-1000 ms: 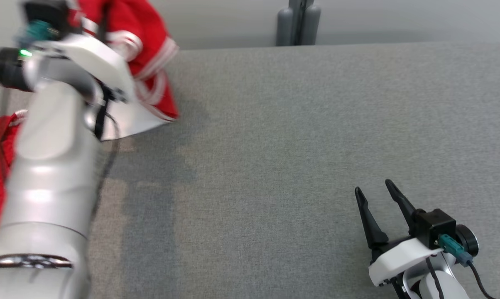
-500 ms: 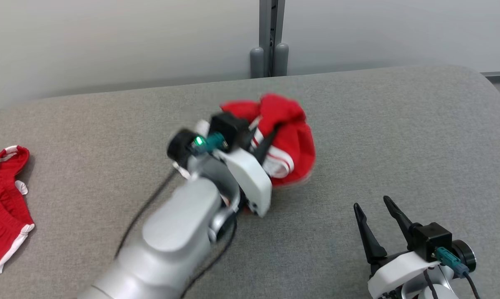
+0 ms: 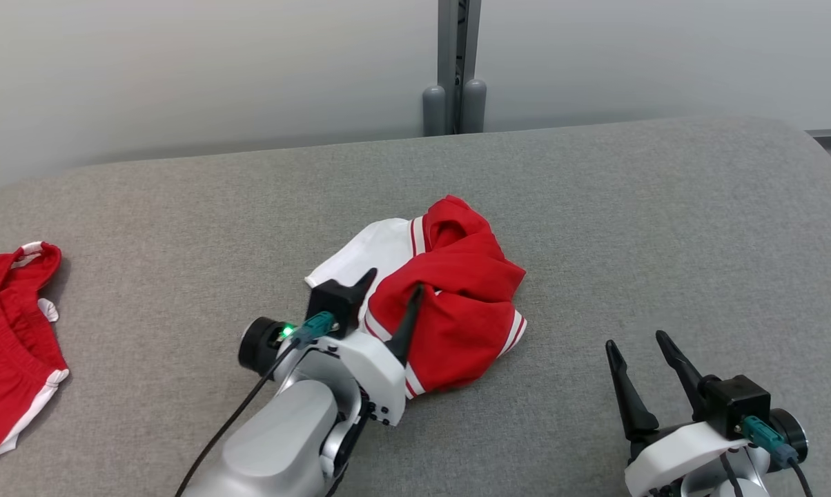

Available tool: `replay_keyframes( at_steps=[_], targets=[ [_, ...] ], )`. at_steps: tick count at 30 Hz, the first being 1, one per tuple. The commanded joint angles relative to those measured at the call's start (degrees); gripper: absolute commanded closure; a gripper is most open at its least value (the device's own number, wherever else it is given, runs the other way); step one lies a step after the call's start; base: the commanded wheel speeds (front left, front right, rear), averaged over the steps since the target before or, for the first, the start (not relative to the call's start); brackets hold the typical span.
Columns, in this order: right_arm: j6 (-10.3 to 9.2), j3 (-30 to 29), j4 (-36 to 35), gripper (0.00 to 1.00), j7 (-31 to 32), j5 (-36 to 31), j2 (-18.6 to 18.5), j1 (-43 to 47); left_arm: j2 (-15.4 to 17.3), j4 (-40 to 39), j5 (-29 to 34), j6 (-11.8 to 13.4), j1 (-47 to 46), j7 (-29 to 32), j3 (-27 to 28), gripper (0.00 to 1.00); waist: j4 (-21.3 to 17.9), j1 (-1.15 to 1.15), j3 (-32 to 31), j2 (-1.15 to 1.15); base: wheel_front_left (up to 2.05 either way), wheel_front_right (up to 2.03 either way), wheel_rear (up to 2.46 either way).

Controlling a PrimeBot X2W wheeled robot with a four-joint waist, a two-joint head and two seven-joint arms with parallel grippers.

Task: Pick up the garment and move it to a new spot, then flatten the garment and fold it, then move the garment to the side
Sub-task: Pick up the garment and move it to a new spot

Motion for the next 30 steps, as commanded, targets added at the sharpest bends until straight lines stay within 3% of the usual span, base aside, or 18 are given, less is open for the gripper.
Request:
replay_keyframes(
  at_steps=[1,16,25,30],
  targets=[
    [-0.01,-0.35,-0.12,0.0,-0.01,0.15,-0.22,0.34,0.56,-0.14,0.6,0.28,0.66,-0.27,0.84,0.0,0.25,0.0,-0.12,0.0,0.0,0.0,0.0],
    [-0.02,-1.0,-0.69,0.0,-0.01,-0.39,-0.21,2.08,6.41,-11.61,12.65,2.46,18.94,-0.28,24.33,0.0,1.85,0.0,-2.33,0.0,0.0,0.0,0.0],
    [-0.02,-0.78,-0.6,0.0,-0.01,-0.11,-0.2,3.15,4.3,-20.25,22.64,0.33,31.15,-0.3,38.56,0.0,1.7,0.0,-3.65,0.0,0.0,0.0,0.0],
    [-0.02,-0.58,-0.06,0.0,-0.01,0.3,-0.21,3.77,2.47,-21.73,26.72,-1.85,34.95,-0.29,42.46,0.0,1.99,0.0,-4.35,0.0,0.0,0.0,0.0]
  ],
)
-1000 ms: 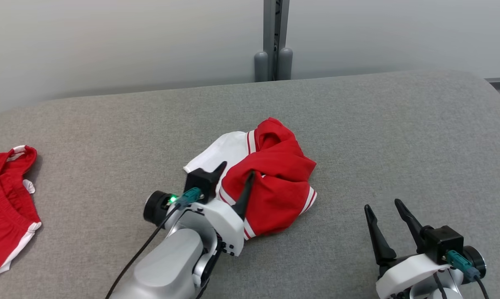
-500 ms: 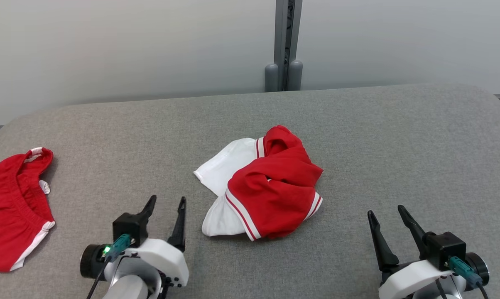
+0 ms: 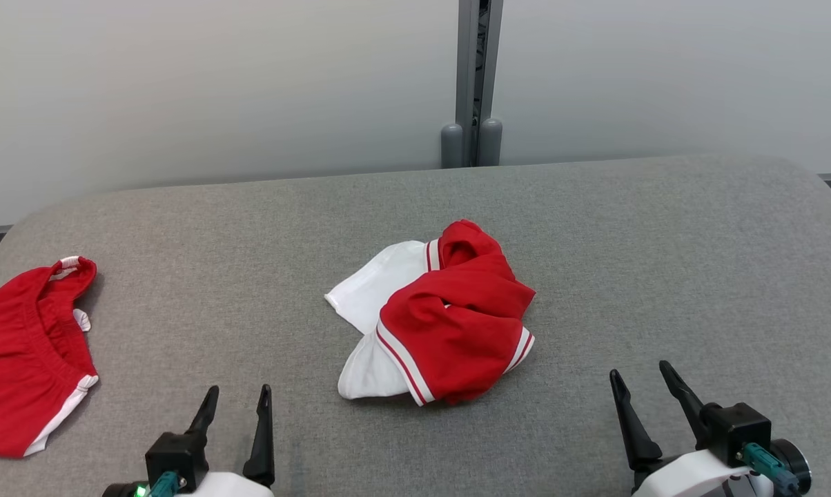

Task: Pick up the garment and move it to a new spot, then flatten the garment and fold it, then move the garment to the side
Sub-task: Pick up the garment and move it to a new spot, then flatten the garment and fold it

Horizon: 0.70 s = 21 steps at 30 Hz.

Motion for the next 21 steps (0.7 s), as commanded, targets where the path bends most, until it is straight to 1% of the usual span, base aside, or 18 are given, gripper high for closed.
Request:
replay_keyframes(
  at_steps=[1,5,14,18,21],
  targets=[
    [-0.02,0.24,0.2,0.0,-0.01,0.42,-0.26,0.54,-0.41,-0.39,1.38,-0.81,1.5,-0.11,1.36,0.0,0.1,0.0,-0.31,0.0,0.0,0.0,0.0],
    [-0.02,0.7,0.59,0.0,-0.01,0.58,-0.25,1.13,-1.66,0.0,3.13,-2.09,3.36,-0.11,3.07,0.0,0.28,0.0,-0.74,0.0,0.0,0.0,0.0],
    [-0.02,3.41,1.0,0.0,-0.01,0.11,-0.26,0.34,-2.45,0.97,5.24,-3.79,3.22,-0.11,4.58,0.0,1.54,0.0,-0.6,0.0,0.0,0.0,0.0],
    [-0.01,6.62,0.75,0.0,-0.01,0.79,-0.24,-0.27,-2.56,1.38,5.68,-4.5,3.16,-0.11,4.62,0.0,3.28,0.0,-0.38,0.0,0.0,0.0,0.0],
    [-0.01,10.93,0.88,0.0,-0.01,1.39,-0.22,-0.89,-2.6,1.8,5.26,-4.94,3.24,-0.11,3.88,0.0,5.2,0.0,-0.2,0.0,0.0,0.0,0.0]
  ],
)
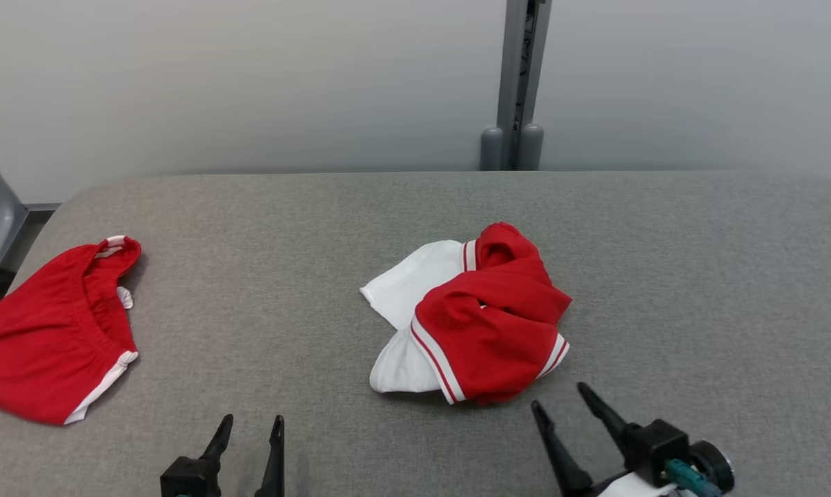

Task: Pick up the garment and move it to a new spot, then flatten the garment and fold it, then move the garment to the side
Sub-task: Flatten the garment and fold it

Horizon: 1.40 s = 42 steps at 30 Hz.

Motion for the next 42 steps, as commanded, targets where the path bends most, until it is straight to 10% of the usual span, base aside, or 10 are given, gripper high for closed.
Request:
replay_keyframes(
  at_steps=[1,9,22,24,25,42],
  targets=[
    [-0.01,1.52,-0.03,0.0,-0.01,0.45,-0.25,-0.92,0.16,0.16,-0.27,-0.18,-0.26,-0.11,-0.4,0.0,1.72,0.0,0.23,0.0,0.0,0.0,0.0],
    [-0.02,8.39,1.5,0.0,-0.01,2.32,-0.33,-4.09,0.14,0.76,-1.26,-0.34,-0.91,-0.11,-3.24,0.0,8.54,0.0,2.0,0.0,0.0,0.0,0.0],
    [-0.02,1.83,11.53,0.0,-0.01,-1.96,-0.28,-9.16,0.15,0.59,-1.38,-0.03,-2.12,-0.11,-5.48,0.0,16.19,0.0,5.62,0.0,0.0,0.0,0.0],
    [-0.02,1.14,12.49,0.88,-0.01,-2.25,-0.28,-9.47,0.14,0.53,-1.51,0.02,-2.07,-0.11,-5.68,0.0,16.5,0.0,5.8,0.0,0.0,0.0,0.0],
    [-0.02,0.93,12.76,1.0,-0.01,-2.1,-0.27,-9.6,0.14,0.55,-1.66,0.1,-2.09,-0.11,-5.74,0.0,16.59,0.0,5.87,0.0,0.0,0.0,0.0],
    [-0.01,12.34,0.16,1.0,-0.01,9.22,-0.27,-12.45,0.17,1.15,-2.12,-0.36,-1.27,-0.11,-6.81,0.0,13.56,0.0,2.46,0.0,0.0,0.0,0.0]
  ],
)
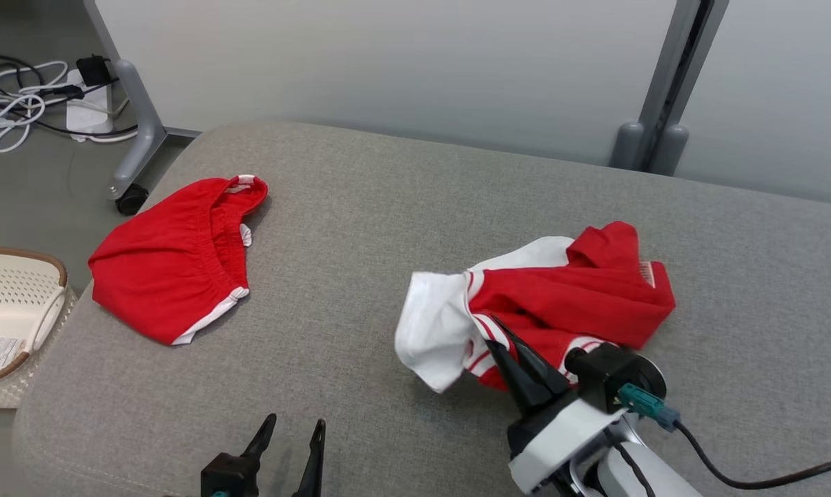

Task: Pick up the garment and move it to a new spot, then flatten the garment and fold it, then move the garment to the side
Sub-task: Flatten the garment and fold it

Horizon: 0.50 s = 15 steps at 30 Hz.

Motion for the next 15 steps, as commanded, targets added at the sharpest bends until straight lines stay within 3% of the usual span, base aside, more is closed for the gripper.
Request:
replay_keyframes(
  at_steps=[1,7,12,15],
  targets=[
    [0.0,0.54,-0.58,1.0,-0.01,0.56,-0.37,-0.75,0.2,-0.13,-0.24,0.09,0.06,-0.11,-0.13,0.0,-0.25,0.0,-0.41,0.0,0.0,0.0,0.0],
    [0.0,3.82,-8.93,1.0,-0.01,8.48,-0.38,-8.05,0.2,0.29,-0.46,0.1,0.57,-0.11,-0.94,0.0,-0.37,0.0,-1.14,0.0,0.0,0.0,0.0],
    [0.0,-3.92,-15.01,1.0,-0.01,14.39,-0.43,-13.53,0.2,1.19,-0.14,0.1,1.34,-0.11,-0.76,0.0,-0.57,0.0,-0.95,0.0,0.0,0.0,0.0],
    [0.0,-9.35,-12.27,1.0,0.0,11.64,-0.38,-14.95,0.21,1.31,-0.26,0.06,1.42,-0.11,-0.64,0.0,-0.58,0.0,-0.3,0.0,0.0,0.0,0.0]
  ],
)
